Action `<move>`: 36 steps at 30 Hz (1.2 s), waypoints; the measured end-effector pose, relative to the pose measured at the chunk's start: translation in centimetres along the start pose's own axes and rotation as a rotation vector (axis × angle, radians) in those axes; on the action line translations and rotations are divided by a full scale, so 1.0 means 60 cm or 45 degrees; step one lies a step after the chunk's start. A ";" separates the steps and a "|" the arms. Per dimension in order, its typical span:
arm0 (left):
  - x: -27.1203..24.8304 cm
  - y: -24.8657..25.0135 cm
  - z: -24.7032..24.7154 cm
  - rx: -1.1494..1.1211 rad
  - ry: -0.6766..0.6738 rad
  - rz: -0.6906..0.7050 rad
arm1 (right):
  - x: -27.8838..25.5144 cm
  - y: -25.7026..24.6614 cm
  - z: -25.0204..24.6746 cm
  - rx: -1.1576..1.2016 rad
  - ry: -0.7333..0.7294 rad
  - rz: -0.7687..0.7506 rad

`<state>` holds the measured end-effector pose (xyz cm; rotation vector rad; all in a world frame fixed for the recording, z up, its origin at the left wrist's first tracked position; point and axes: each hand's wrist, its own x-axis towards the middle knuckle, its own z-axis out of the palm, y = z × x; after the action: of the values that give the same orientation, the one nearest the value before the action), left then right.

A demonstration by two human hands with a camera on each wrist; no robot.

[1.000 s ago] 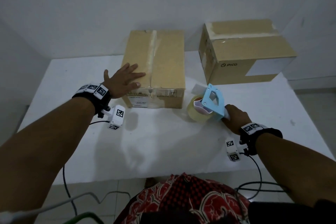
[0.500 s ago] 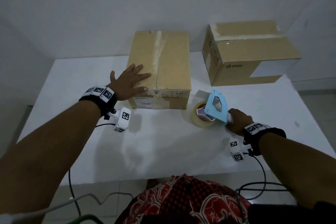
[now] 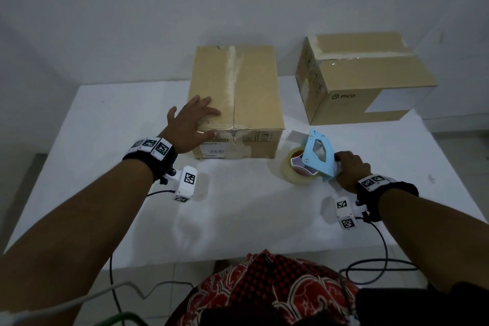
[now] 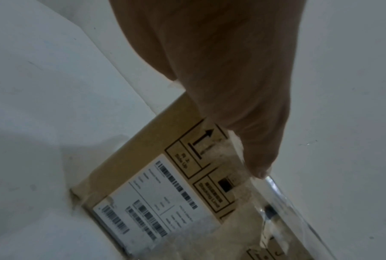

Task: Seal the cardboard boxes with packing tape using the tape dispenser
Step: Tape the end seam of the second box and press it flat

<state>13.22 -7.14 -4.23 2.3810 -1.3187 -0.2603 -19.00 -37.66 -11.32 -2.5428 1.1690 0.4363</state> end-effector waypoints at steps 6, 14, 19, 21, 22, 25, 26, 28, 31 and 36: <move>-0.011 0.006 -0.001 -0.124 0.070 0.037 | 0.010 -0.056 -0.040 0.445 0.594 -0.144; -0.016 0.000 0.007 -0.252 0.182 0.176 | 0.000 -0.270 -0.122 0.425 0.643 -0.983; -0.016 -0.007 0.014 -0.233 0.247 0.210 | 0.000 -0.303 -0.107 -0.034 0.477 -1.060; -0.019 -0.011 0.017 -0.230 0.307 0.226 | 0.008 -0.293 -0.103 -0.101 0.549 -1.117; -0.023 -0.012 0.018 -0.206 0.326 0.225 | 0.013 -0.283 -0.102 -0.127 0.577 -1.145; -0.033 -0.014 0.023 -0.092 0.266 0.142 | 0.025 -0.245 -0.096 -0.180 0.613 -1.182; -0.037 -0.015 0.025 -0.073 0.266 0.160 | 0.028 -0.236 -0.092 -0.192 0.613 -1.189; -0.043 -0.022 0.034 -0.062 0.346 0.290 | 0.029 -0.230 -0.084 -0.205 0.606 -1.186; -0.050 -0.037 0.053 -0.098 0.433 0.356 | 0.024 -0.235 -0.078 -0.205 0.567 -1.138; -0.048 -0.034 0.056 -0.050 0.471 0.283 | 0.015 -0.242 -0.082 -0.176 0.591 -1.126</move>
<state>12.09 -4.61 -8.25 2.0959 -1.3634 0.2069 -6.55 -31.25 -5.06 -3.0258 0.0163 -0.3115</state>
